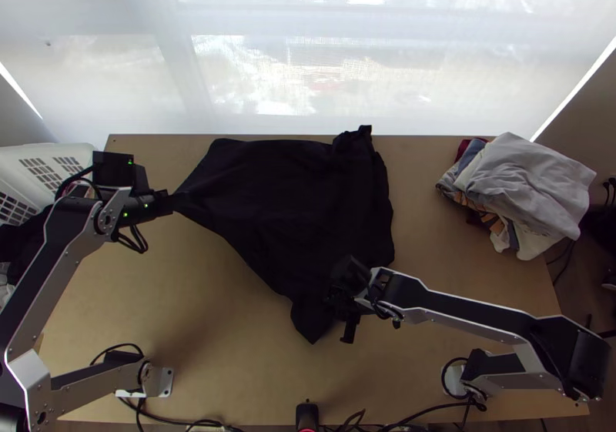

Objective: Fold the t-shirt

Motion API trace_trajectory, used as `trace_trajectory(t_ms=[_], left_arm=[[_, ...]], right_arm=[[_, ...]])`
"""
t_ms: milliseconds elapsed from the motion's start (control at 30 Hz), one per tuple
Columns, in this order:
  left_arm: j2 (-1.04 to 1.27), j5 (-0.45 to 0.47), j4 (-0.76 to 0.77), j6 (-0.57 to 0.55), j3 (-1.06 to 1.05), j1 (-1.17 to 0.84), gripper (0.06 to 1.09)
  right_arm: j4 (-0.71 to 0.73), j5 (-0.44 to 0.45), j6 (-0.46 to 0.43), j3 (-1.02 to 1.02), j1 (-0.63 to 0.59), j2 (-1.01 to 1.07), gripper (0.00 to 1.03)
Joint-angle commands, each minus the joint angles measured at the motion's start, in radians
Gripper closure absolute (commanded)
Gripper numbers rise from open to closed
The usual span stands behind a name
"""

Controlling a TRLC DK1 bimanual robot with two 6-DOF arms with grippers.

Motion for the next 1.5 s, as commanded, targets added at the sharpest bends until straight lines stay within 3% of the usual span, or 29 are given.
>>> trace_trajectory(t_ms=[0,533,900,1467], left_arm=[[-0.024,0.0,-0.015,0.0,-0.002,0.01,1.05],[-0.199,0.002,-0.159,0.026,-0.025,0.06,1.05],[-0.361,0.006,-0.294,0.103,-0.051,0.083,1.05],[-0.565,0.02,-0.573,0.249,-0.008,0.07,1.05]], right_arm=[[0.017,0.002,-0.002,0.014,-0.038,0.017,1.0],[-0.33,0.002,-0.069,0.092,-0.251,-0.355,1.0],[-0.623,0.0,-0.071,0.25,-0.197,-0.483,1.0],[-0.974,-0.021,-0.046,0.316,-0.079,-0.623,1.0]])
